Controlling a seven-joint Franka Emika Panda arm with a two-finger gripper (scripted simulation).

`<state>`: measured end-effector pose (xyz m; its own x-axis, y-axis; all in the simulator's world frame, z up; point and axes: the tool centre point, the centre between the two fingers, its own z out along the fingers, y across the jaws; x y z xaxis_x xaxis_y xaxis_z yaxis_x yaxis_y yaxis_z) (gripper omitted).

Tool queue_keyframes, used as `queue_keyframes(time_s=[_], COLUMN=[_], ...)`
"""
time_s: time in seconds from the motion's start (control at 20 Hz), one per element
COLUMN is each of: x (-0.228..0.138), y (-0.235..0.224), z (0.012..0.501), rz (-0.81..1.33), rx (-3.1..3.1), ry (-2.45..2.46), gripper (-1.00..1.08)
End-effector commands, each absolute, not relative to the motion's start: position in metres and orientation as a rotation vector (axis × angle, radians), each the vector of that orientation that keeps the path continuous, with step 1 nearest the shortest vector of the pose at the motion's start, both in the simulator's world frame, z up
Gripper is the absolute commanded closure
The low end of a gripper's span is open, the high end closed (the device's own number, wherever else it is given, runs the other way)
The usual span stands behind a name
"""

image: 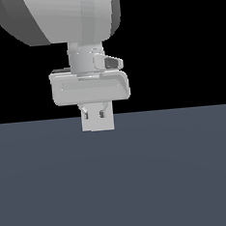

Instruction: Plug the charger into the wall socket.

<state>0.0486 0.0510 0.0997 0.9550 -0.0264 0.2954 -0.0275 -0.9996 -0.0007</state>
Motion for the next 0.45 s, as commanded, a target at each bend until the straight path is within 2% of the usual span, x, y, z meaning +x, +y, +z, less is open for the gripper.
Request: queue_keyframes(time_s=[0.0,0.4], x=[0.057,0.067], y=[0.051,0.05], z=[0.1,0.1], rz=[0.469,0.469], rx=[3.103,3.102], ry=[-0.043,-0.043], gripper=[1.08,1.08])
